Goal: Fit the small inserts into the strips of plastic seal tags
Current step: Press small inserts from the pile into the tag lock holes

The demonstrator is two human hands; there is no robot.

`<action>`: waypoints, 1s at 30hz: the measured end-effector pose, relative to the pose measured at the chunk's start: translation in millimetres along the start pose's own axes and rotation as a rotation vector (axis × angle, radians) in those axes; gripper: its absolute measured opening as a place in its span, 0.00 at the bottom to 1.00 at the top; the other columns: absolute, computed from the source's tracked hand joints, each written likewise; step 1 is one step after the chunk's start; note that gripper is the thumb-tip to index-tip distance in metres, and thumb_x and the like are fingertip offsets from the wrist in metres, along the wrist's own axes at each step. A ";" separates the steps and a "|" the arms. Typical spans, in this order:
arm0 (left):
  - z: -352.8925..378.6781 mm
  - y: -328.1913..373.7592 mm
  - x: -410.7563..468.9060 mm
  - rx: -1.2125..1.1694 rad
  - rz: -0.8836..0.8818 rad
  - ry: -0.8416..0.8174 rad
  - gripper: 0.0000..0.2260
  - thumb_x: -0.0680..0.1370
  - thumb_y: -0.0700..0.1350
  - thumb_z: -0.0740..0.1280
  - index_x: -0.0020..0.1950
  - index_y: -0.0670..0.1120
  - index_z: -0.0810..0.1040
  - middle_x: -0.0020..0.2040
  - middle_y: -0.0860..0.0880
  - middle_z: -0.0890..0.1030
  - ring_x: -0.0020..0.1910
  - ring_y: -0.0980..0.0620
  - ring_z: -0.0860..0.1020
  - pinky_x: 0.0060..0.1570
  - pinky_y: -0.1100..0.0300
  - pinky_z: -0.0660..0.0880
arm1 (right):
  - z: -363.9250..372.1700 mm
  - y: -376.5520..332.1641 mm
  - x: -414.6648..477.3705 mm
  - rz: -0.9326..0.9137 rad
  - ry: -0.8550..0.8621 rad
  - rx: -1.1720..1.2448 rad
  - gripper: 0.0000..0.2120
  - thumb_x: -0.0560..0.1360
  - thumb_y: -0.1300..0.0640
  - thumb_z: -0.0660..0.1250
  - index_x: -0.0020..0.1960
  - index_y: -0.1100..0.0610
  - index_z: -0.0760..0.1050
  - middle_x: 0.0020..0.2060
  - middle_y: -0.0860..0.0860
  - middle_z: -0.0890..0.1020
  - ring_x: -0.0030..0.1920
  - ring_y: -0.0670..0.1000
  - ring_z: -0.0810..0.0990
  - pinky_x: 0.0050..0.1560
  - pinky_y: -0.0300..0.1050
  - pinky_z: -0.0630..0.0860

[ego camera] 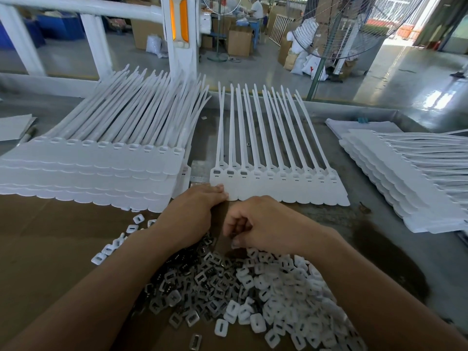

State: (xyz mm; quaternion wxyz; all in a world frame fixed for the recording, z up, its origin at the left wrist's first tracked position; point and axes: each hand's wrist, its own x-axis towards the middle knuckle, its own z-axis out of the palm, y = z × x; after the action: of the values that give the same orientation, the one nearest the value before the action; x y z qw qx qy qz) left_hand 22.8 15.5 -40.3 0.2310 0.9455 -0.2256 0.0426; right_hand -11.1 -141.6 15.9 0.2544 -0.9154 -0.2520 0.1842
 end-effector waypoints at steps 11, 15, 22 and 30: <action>-1.2 0.5 -2.5 0.008 -0.017 -0.014 0.24 0.75 0.32 0.55 0.69 0.48 0.68 0.72 0.51 0.63 0.71 0.56 0.58 0.68 0.64 0.51 | -5.0 6.2 -1.8 0.006 0.076 0.108 0.05 0.69 0.60 0.73 0.39 0.50 0.81 0.33 0.40 0.80 0.37 0.40 0.79 0.42 0.33 0.76; -1.3 0.5 -2.3 0.023 -0.008 -0.002 0.24 0.75 0.32 0.54 0.69 0.49 0.68 0.72 0.52 0.63 0.70 0.56 0.59 0.66 0.67 0.50 | -17.3 17.5 4.7 0.033 0.250 0.146 0.08 0.69 0.59 0.72 0.37 0.46 0.80 0.33 0.42 0.81 0.35 0.36 0.78 0.36 0.27 0.73; -1.5 -0.6 -3.0 -0.002 0.003 -0.004 0.24 0.75 0.30 0.55 0.69 0.48 0.68 0.72 0.52 0.64 0.70 0.56 0.59 0.64 0.72 0.48 | -35.9 58.3 36.1 0.254 0.518 0.214 0.08 0.74 0.62 0.67 0.39 0.52 0.75 0.37 0.47 0.80 0.38 0.43 0.80 0.40 0.36 0.75; -1.0 -1.0 -4.1 -0.001 0.004 0.015 0.23 0.76 0.31 0.55 0.68 0.49 0.69 0.71 0.52 0.65 0.70 0.55 0.61 0.65 0.69 0.50 | -32.6 77.2 67.9 0.327 0.592 0.067 0.09 0.77 0.62 0.61 0.49 0.59 0.80 0.51 0.52 0.82 0.40 0.43 0.73 0.43 0.38 0.68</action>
State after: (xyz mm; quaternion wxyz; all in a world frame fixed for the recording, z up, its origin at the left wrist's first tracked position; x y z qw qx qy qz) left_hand 19.5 18.4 -40.6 0.2332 0.9446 -0.2257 0.0500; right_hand 87.1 -173.5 -15.2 0.3137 -0.9485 -0.0109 -0.0429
